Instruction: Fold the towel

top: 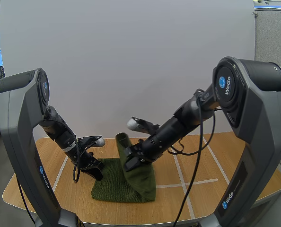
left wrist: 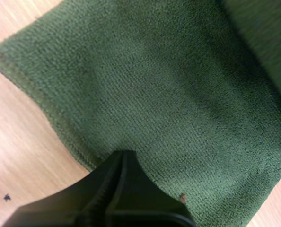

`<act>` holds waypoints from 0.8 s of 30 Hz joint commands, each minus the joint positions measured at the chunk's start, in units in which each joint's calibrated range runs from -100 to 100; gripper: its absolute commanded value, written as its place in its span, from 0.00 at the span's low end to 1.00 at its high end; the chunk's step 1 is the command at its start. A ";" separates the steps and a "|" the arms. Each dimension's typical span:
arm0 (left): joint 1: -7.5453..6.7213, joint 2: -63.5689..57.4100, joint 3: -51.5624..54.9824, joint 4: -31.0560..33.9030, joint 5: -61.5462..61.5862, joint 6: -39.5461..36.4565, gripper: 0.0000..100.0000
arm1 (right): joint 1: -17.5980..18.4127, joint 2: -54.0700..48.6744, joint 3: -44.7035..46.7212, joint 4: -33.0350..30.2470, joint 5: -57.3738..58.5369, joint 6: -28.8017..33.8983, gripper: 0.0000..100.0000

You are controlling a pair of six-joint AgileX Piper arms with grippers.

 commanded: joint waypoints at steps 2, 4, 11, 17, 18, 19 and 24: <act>-0.09 1.12 0.53 0.18 -0.59 0.43 0.00 | 1.67 -0.73 -0.23 1.77 -5.85 0.27 0.00; -0.09 1.12 0.53 0.18 -0.59 0.43 0.00 | 2.09 -0.73 -0.23 2.20 -7.37 0.38 0.00; -0.09 1.12 0.53 -0.53 -0.53 0.43 0.00 | 3.51 -0.73 -0.23 3.13 -13.30 0.38 0.00; -0.09 1.12 0.53 -0.99 -0.38 0.43 0.00 | 4.63 1.63 -0.23 4.40 -15.83 0.38 0.00; -0.09 1.12 0.53 -0.99 -0.38 0.43 0.00 | 4.86 2.27 -0.23 4.52 -16.06 0.38 0.00; -0.09 1.12 0.53 -1.08 -0.20 0.43 0.00 | 5.07 2.40 -0.23 4.80 -16.07 0.38 0.00; -0.09 1.12 0.53 -1.26 -0.38 0.43 0.00 | 6.20 3.37 -0.23 5.47 -19.65 0.38 0.00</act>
